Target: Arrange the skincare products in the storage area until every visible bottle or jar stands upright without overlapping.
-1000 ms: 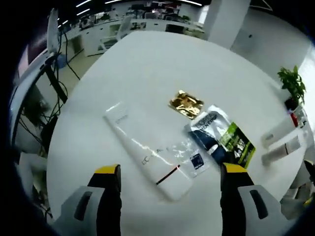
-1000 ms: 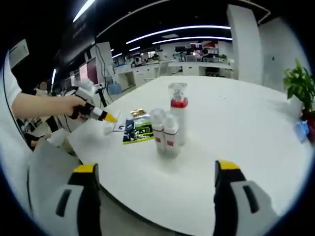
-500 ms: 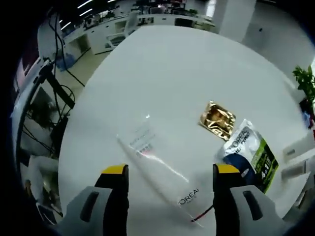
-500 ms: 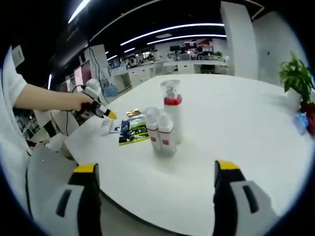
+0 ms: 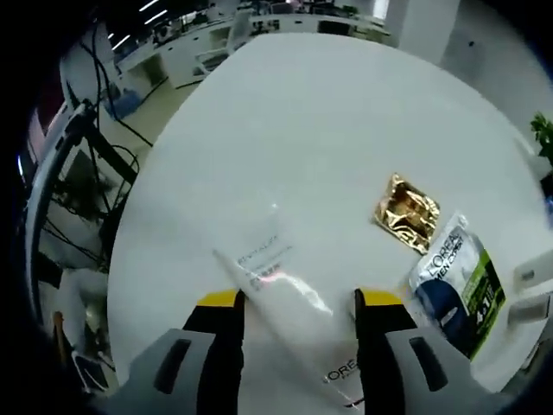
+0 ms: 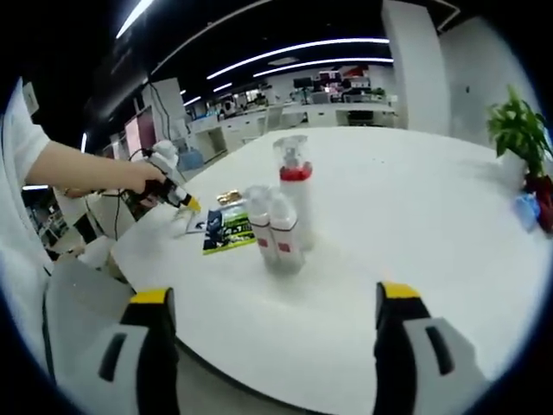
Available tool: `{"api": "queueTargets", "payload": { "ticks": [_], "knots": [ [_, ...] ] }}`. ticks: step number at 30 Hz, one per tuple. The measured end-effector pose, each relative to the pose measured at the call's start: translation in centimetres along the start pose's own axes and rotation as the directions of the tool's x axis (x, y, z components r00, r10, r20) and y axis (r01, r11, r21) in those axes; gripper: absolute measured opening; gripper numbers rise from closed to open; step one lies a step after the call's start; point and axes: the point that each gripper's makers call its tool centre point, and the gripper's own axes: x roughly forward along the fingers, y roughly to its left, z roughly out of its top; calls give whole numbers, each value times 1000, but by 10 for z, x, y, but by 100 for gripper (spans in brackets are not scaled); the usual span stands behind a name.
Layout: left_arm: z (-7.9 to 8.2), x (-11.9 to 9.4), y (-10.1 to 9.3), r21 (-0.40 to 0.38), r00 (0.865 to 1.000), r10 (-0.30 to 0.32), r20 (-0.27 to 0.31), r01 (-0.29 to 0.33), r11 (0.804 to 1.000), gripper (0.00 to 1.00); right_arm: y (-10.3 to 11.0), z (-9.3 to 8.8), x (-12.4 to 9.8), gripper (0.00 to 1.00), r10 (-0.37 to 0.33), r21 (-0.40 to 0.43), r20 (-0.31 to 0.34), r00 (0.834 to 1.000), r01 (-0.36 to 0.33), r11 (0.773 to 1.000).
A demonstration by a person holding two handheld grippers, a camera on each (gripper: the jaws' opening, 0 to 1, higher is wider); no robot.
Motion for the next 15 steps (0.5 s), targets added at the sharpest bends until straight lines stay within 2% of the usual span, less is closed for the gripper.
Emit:
{"api": "queueTargets", "payload": {
  "ticks": [15],
  "knots": [
    [10, 1, -9, 15, 996, -37, 87, 36, 999, 35, 5, 3, -1, 95, 5, -7, 3, 1000, -5, 1000]
  ]
}}
